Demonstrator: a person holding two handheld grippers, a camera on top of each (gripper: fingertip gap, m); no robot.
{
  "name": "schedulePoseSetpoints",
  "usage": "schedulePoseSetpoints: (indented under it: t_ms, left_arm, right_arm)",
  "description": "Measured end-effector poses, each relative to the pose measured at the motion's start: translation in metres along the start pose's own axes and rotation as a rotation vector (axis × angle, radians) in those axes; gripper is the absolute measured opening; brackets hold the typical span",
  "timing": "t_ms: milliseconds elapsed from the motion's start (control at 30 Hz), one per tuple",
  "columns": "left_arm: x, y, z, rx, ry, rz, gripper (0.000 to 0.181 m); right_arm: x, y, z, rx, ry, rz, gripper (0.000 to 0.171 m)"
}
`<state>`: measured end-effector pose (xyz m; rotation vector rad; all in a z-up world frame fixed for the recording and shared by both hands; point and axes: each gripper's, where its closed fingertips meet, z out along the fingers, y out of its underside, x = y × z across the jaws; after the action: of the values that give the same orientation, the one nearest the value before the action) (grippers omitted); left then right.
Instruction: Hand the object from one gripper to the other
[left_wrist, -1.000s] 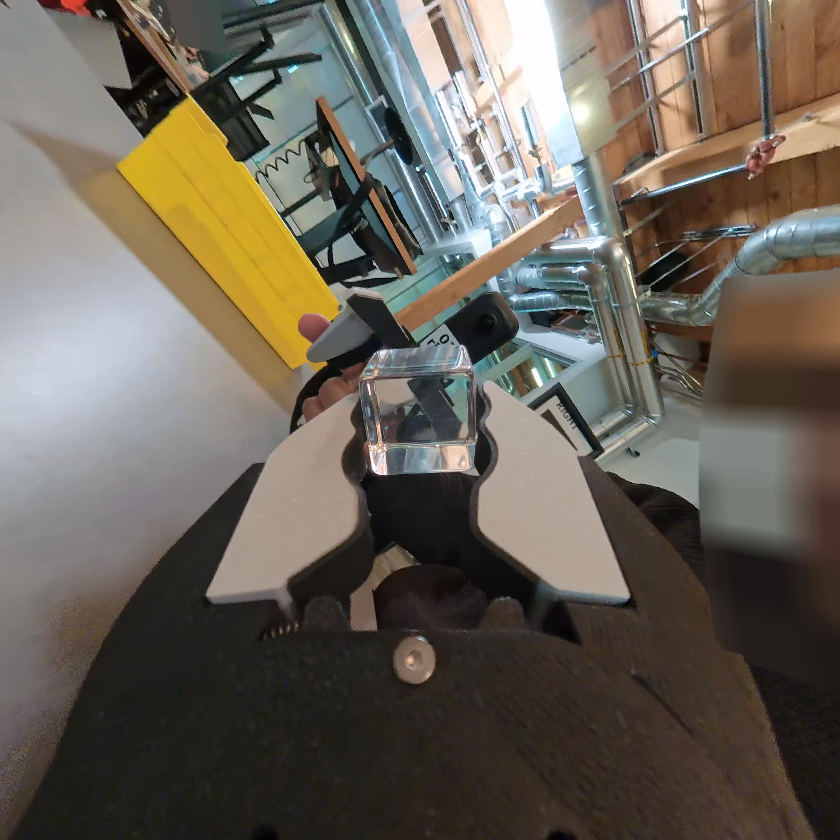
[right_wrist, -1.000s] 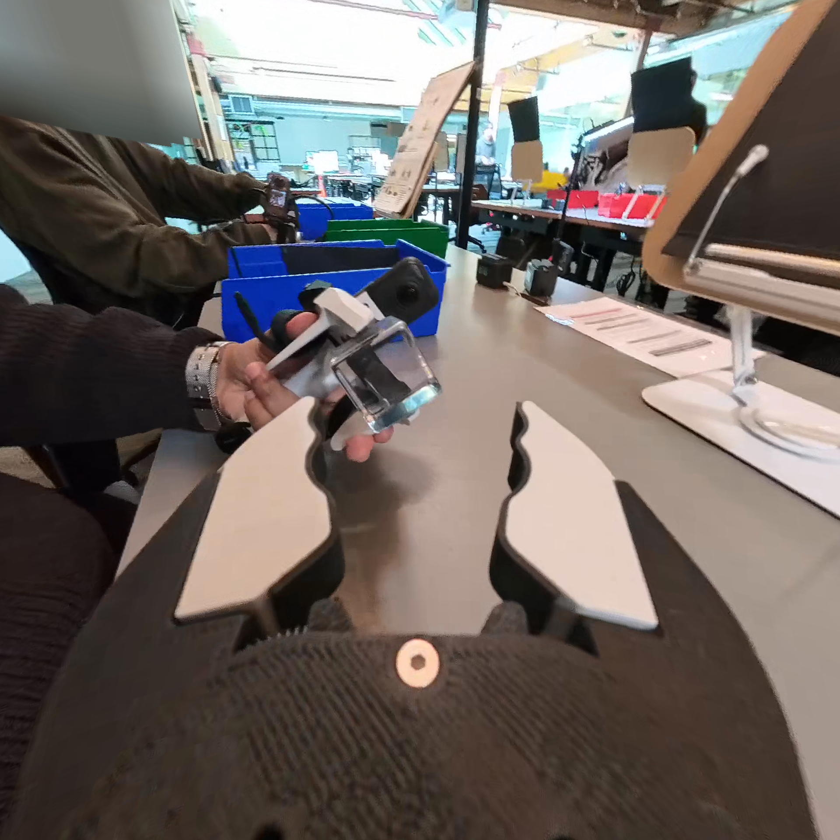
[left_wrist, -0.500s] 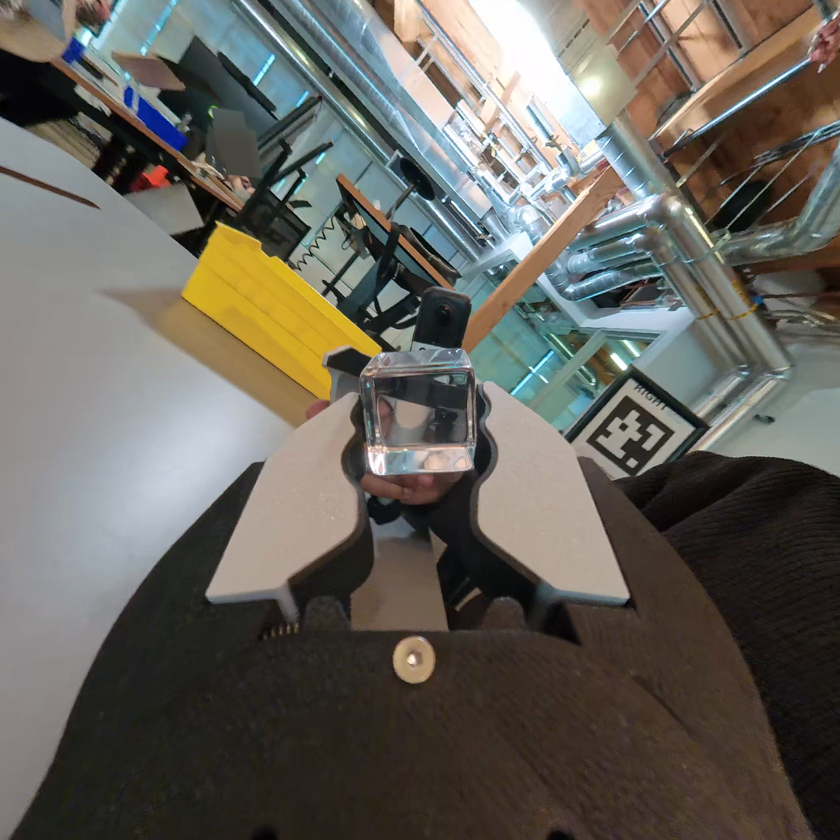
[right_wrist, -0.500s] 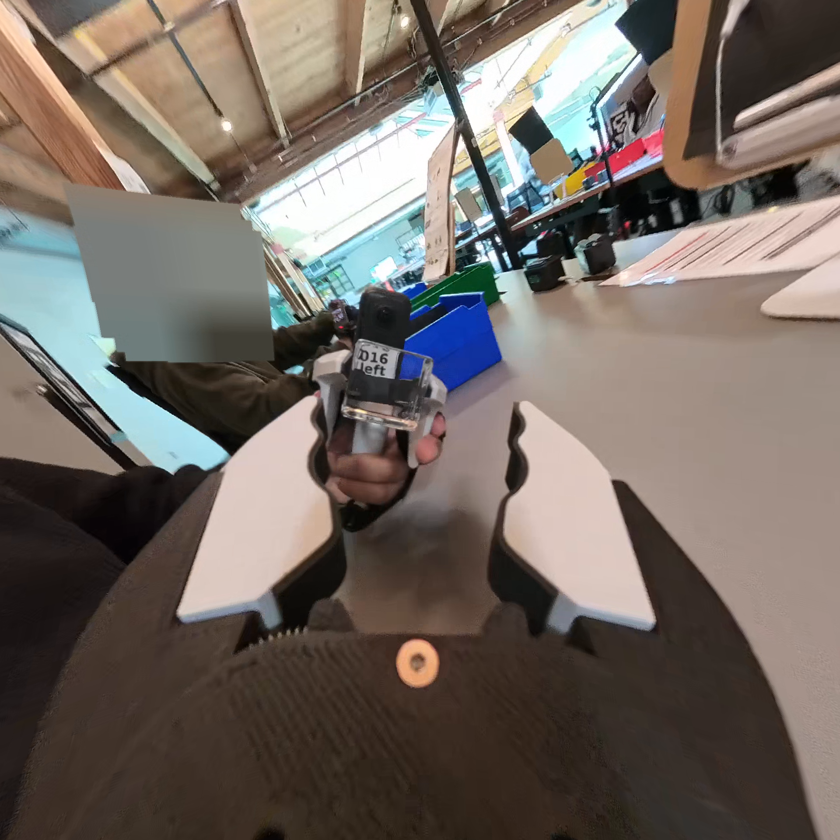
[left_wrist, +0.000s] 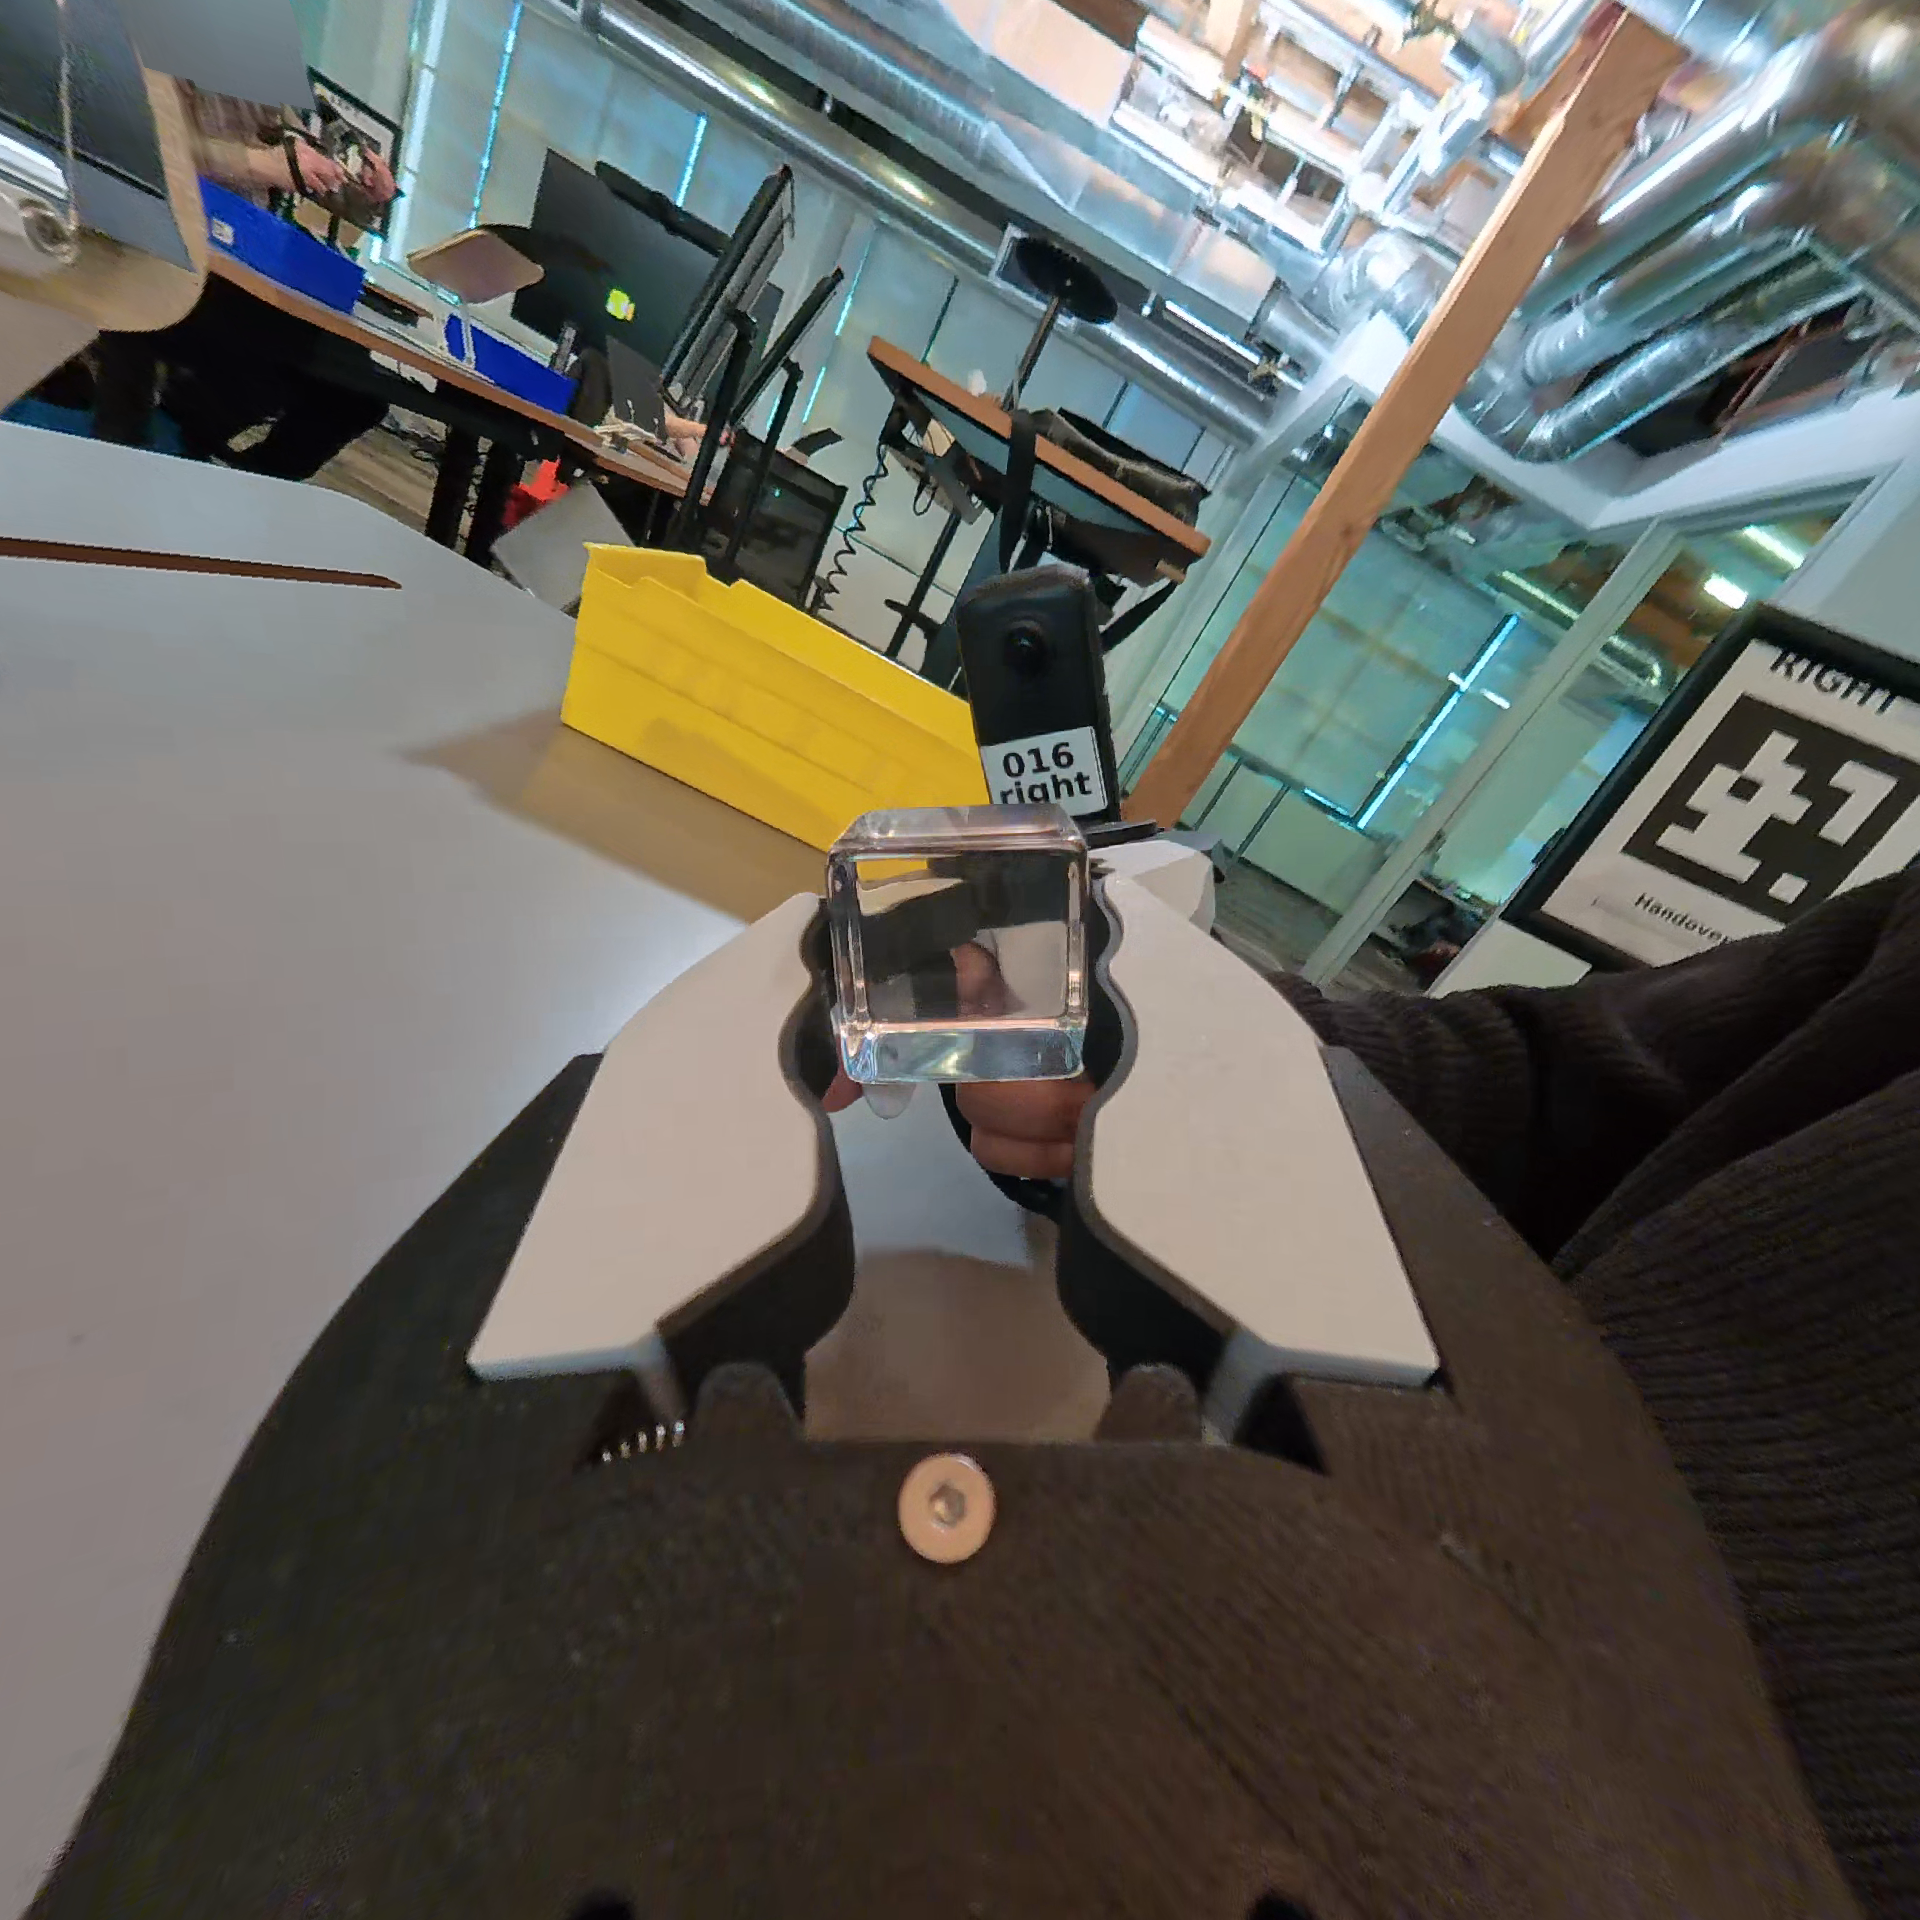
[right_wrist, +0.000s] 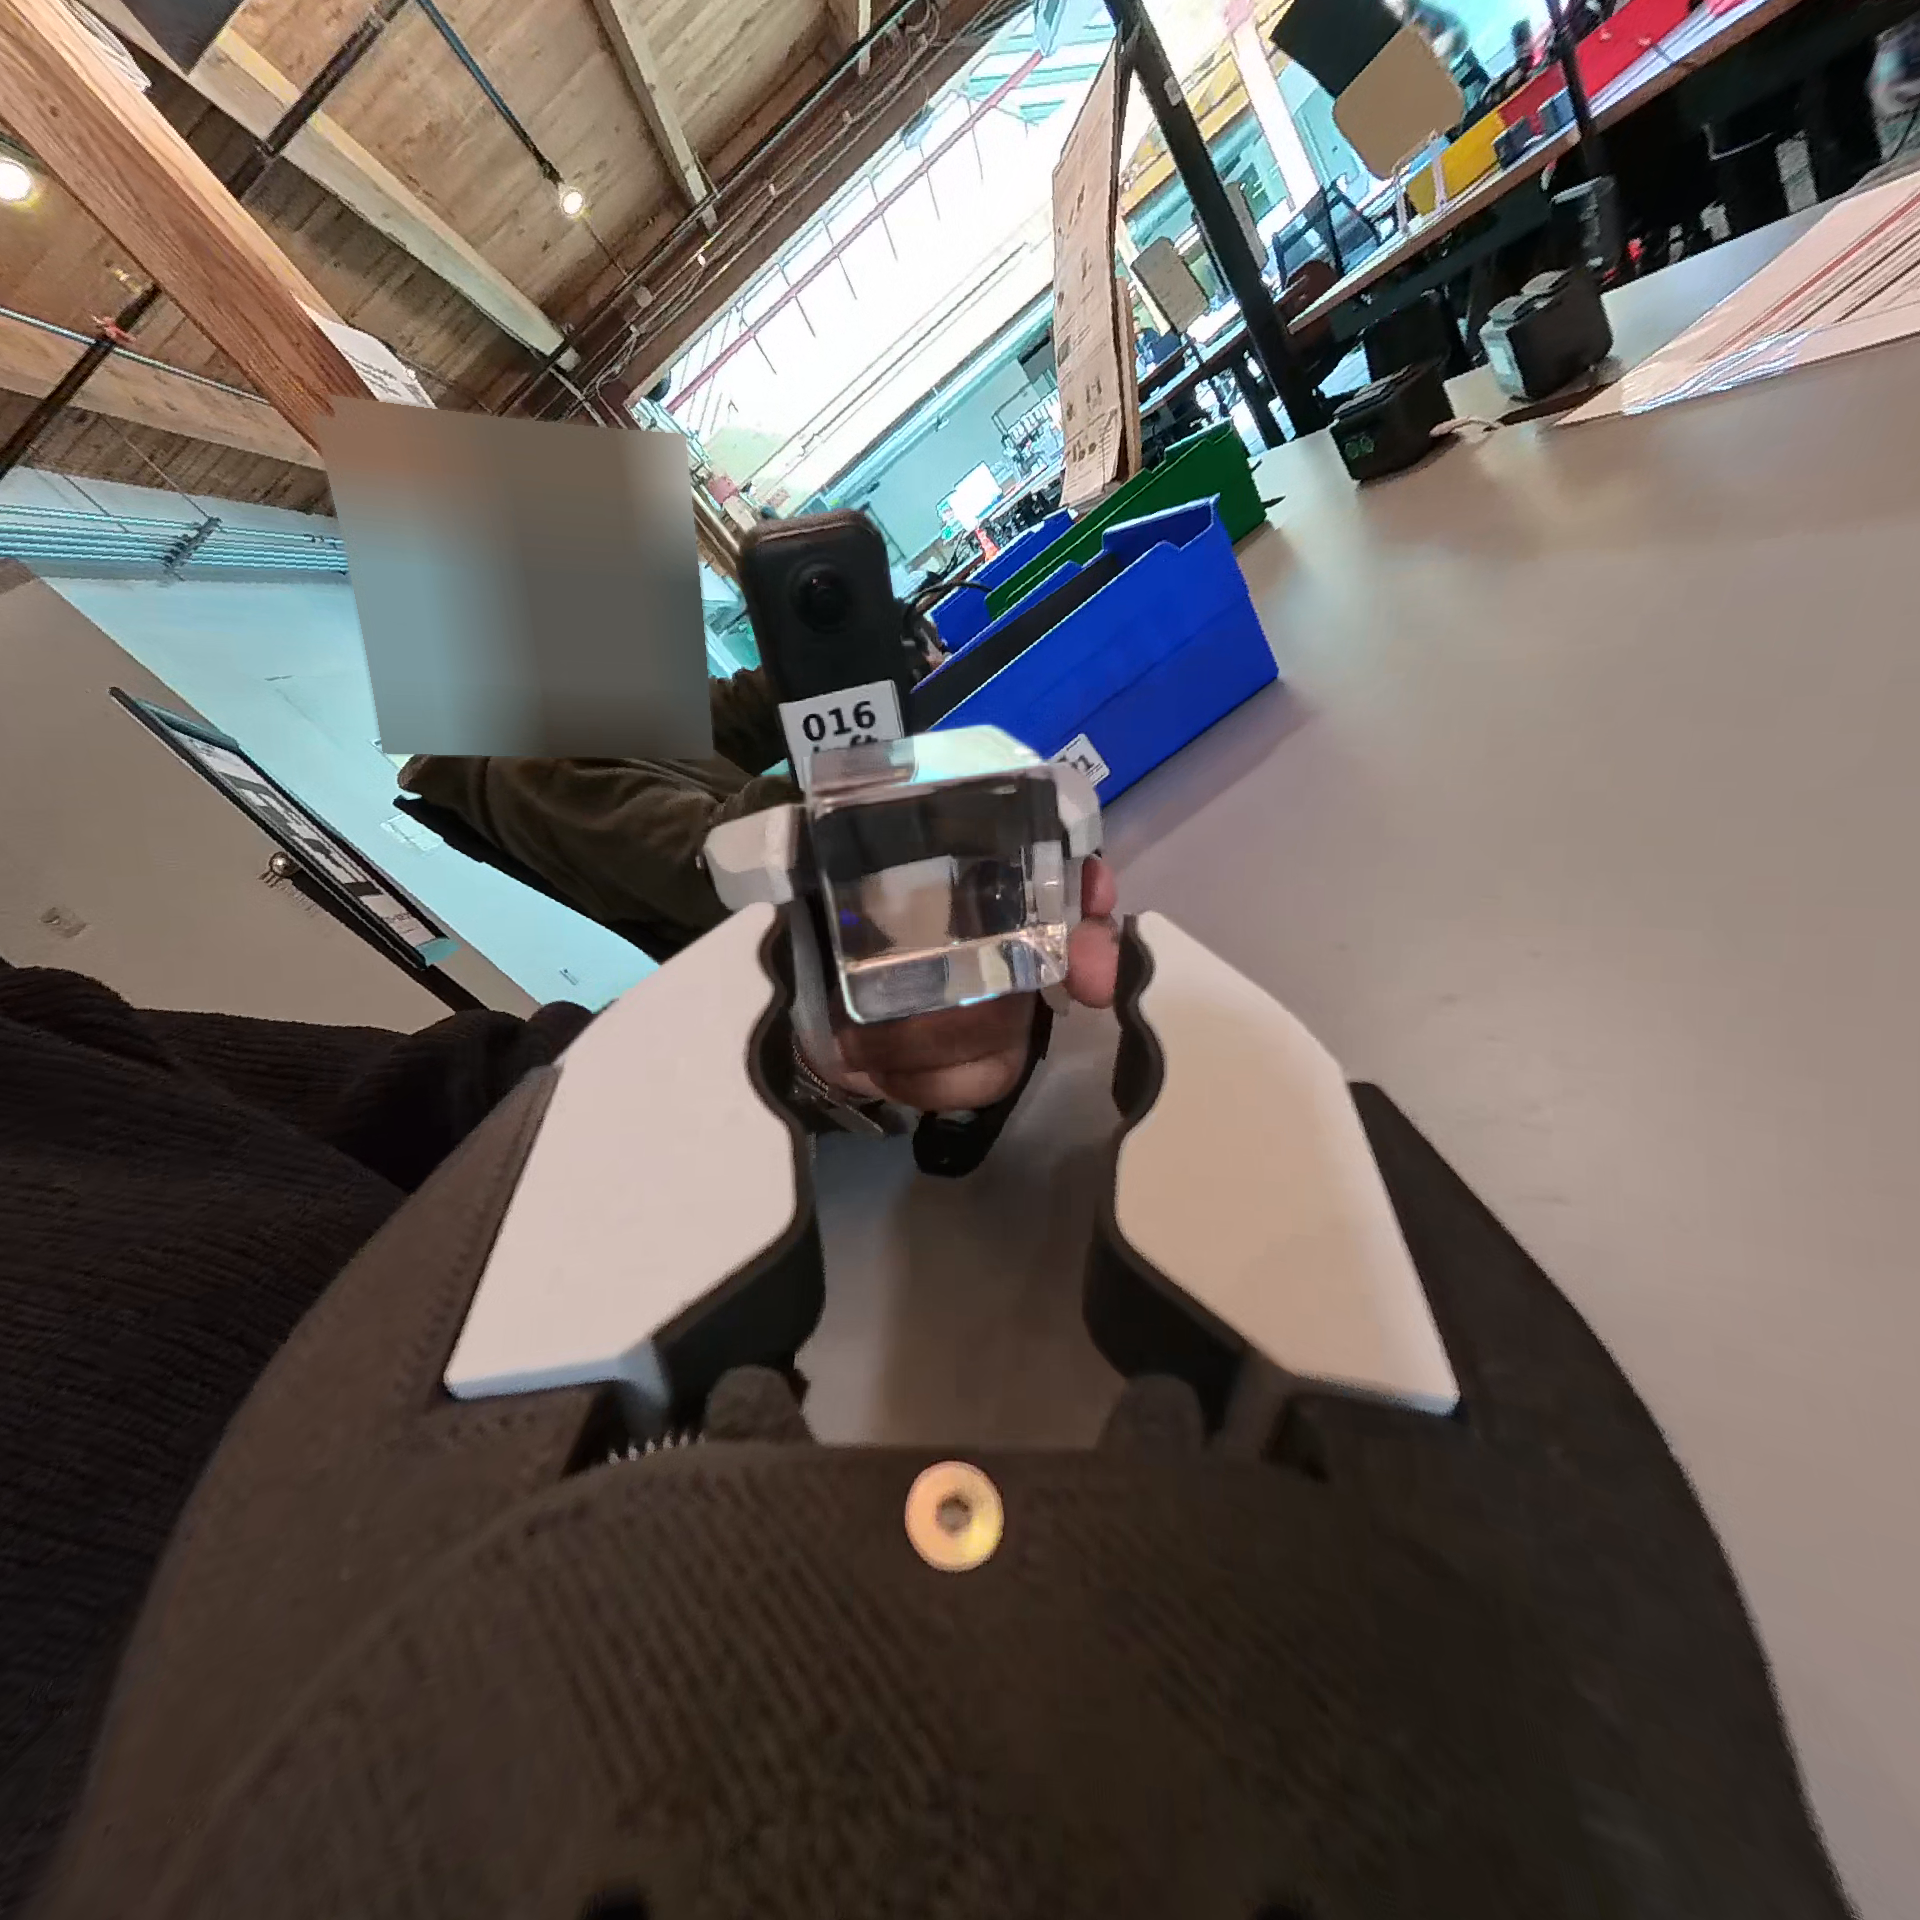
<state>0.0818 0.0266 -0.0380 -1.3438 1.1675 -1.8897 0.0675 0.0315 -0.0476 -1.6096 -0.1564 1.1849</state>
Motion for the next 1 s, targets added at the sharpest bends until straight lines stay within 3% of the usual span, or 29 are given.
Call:
schedulePoseSetpoints:
  t_ms: [233,633,833,1000]
  left_arm:
    - [0.003,0.002,0.002,-0.001,0.020,-0.017,0.046]
    - [0.007,0.002,0.002,0.020,0.056,-0.059,0.045]
    - [0.000,0.000,0.000,0.024,0.014,-0.049,0.071]
    - [-0.021,-0.006,-0.008,0.043,-0.116,-0.020,0.075]
  right_arm:
    - [-0.003,0.006,0.001,-0.042,-0.016,-0.040,0.044]
    - [-0.002,0.004,-0.001,-0.065,0.012,-0.087,0.043]
    - [0.014,-0.007,-0.013,-0.049,0.105,-0.109,0.043]
    - [0.038,-0.012,-0.029,-0.137,0.283,-0.246,0.044]
